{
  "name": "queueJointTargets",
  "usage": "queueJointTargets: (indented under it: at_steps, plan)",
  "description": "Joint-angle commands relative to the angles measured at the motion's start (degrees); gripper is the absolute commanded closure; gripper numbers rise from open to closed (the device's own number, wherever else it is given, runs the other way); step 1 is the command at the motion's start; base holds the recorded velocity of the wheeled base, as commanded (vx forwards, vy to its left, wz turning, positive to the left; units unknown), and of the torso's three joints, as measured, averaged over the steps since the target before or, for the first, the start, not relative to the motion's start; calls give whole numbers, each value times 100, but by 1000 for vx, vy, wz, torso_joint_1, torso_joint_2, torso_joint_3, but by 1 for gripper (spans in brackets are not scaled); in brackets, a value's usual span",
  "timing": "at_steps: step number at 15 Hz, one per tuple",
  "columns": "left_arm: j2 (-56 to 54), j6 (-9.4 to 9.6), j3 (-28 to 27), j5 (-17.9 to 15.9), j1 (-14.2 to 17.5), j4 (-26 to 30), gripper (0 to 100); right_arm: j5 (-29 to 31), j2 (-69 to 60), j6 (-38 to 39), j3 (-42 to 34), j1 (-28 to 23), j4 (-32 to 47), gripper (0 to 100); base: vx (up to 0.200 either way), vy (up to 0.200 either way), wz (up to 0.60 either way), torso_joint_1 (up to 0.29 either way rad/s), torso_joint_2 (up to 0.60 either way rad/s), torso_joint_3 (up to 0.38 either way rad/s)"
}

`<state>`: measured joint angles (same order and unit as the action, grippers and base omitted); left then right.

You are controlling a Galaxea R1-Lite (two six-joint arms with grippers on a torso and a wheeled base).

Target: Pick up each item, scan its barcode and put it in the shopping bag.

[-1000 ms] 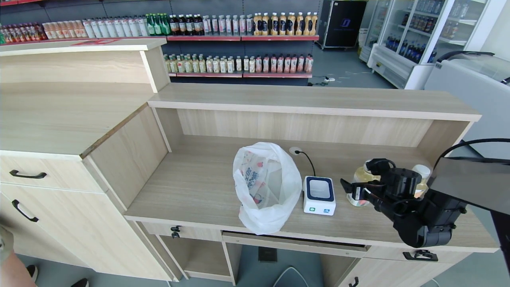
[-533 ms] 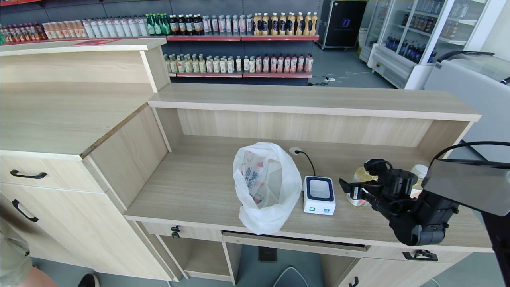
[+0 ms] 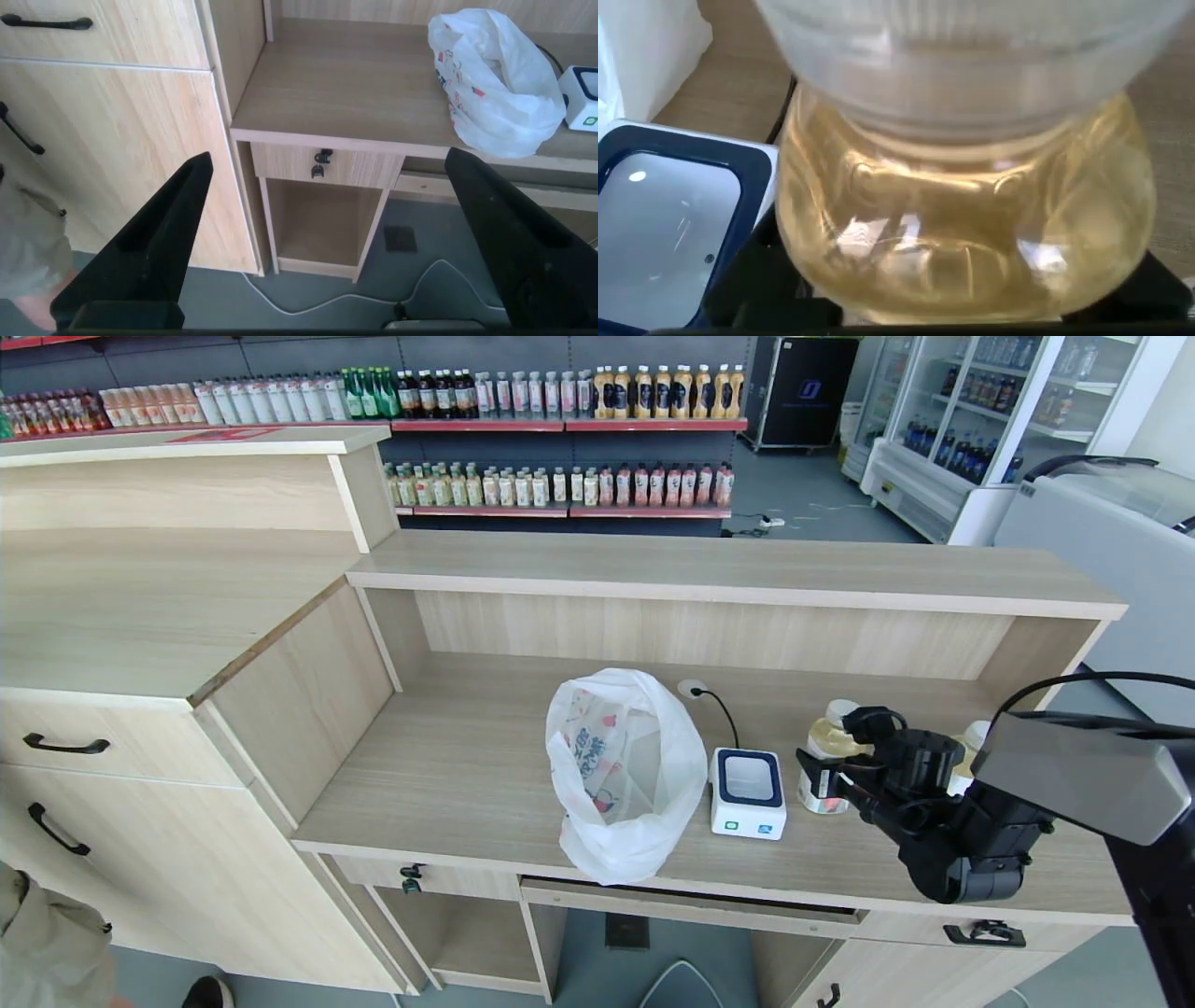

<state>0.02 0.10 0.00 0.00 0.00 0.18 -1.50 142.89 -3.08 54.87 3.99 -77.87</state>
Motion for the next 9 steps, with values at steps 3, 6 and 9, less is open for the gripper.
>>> queueJointTargets:
  at_steps: [3,6,9]
  plan:
    - [-2,-1,0,0,0,-1,0,1,55,-201,50,-82,18,100,0,0,0,0,0,0]
    - [-2,-1,0,0,0,-1,0,1,64,-254,-108,-117,-9,100,0,0,0,0,0,0]
    - [-2,-1,0,0,0,-1,0,-123,-367,-78,-73,-144,229,100,0,0,0,0,0,0]
